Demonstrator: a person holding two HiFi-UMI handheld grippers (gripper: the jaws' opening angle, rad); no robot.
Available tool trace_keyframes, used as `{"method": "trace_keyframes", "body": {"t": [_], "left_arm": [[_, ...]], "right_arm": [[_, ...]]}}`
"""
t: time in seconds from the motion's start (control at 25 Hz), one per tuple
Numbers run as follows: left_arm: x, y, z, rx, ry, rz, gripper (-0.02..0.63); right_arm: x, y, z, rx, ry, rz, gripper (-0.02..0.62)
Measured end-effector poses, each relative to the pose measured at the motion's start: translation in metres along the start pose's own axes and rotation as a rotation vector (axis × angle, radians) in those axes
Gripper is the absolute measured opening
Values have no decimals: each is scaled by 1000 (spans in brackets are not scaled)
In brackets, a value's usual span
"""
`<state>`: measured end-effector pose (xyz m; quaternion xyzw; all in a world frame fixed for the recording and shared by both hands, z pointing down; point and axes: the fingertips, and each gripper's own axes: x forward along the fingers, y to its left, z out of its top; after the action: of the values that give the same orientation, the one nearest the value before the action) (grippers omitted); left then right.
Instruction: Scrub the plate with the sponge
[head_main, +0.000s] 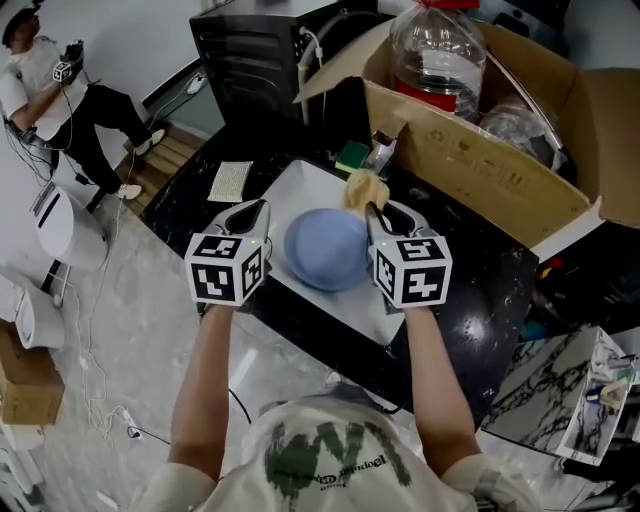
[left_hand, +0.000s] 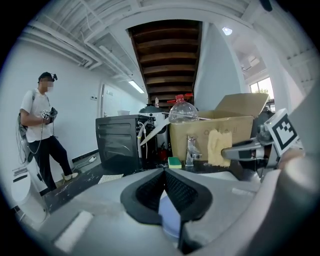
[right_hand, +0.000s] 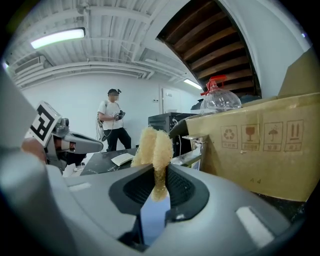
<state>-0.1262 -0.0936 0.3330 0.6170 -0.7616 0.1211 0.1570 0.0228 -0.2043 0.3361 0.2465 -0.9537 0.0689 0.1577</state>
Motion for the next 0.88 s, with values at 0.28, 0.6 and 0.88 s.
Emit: {"method": "trace_keyframes", "body": {"t": [0.28,0.6,0.88], "left_arm": [[24,0,7,29,0,-57,-2],[67,9,15,65,-2,-184,-2],[107,25,26,103,6,-324,-2]], "right_arm": [[5,-9,-4,6,16,-43,63],[16,-24,-5,50,15,-165,63],[36,-24,2,102,15,-289,63]]}}
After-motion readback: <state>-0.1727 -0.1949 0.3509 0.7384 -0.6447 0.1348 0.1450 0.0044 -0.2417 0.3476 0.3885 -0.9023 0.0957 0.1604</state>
